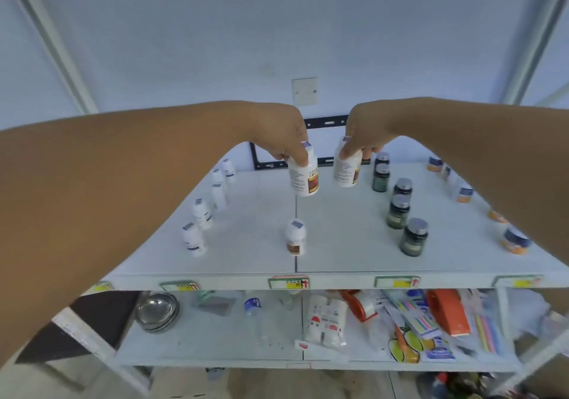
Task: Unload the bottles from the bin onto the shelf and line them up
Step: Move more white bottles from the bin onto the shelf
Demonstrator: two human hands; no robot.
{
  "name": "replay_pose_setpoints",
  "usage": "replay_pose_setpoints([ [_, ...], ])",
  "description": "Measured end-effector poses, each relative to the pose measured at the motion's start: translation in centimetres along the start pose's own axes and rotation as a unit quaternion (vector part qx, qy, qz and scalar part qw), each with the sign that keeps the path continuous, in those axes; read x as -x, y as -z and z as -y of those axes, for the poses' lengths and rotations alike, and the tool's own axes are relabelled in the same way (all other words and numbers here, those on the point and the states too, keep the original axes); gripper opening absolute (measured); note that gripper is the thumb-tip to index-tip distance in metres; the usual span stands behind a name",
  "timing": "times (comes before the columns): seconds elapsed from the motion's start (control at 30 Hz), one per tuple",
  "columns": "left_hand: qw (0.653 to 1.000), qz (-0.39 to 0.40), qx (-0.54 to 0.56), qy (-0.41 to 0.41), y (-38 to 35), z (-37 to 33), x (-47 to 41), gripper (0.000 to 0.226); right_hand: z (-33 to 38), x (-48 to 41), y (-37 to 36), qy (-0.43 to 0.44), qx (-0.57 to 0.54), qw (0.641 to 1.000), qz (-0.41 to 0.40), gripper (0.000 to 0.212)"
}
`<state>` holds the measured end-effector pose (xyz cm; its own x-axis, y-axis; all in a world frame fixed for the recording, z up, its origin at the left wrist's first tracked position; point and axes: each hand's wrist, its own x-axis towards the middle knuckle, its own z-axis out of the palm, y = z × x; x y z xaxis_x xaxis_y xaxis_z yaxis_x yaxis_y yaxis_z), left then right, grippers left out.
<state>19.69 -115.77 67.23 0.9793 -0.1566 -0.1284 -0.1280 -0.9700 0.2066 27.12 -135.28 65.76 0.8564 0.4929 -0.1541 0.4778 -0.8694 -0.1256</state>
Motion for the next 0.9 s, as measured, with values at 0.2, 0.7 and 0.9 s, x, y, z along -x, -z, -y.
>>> replay_pose_setpoints([
  [0.2, 0.999, -0.017, -0.008, 0.033, -3.3, 5.4, -3.3, 0.038, 3.3, -7.5, -2.8, 0.048, 0.041, 0.998, 0.010, 0.038],
  [0.7, 0.995, 0.057, 0.006, 0.077, -18.7, 13.3, -15.8, 0.022, 2.2, -22.4, -17.2, 0.068, 0.053, 0.994, 0.072, 0.031],
  [0.9, 0.995, 0.095, -0.013, 0.022, -16.9, 13.2, -16.7, 0.041, 2.2, -20.8, -15.7, 0.005, 0.032, 0.996, 0.086, 0.062],
])
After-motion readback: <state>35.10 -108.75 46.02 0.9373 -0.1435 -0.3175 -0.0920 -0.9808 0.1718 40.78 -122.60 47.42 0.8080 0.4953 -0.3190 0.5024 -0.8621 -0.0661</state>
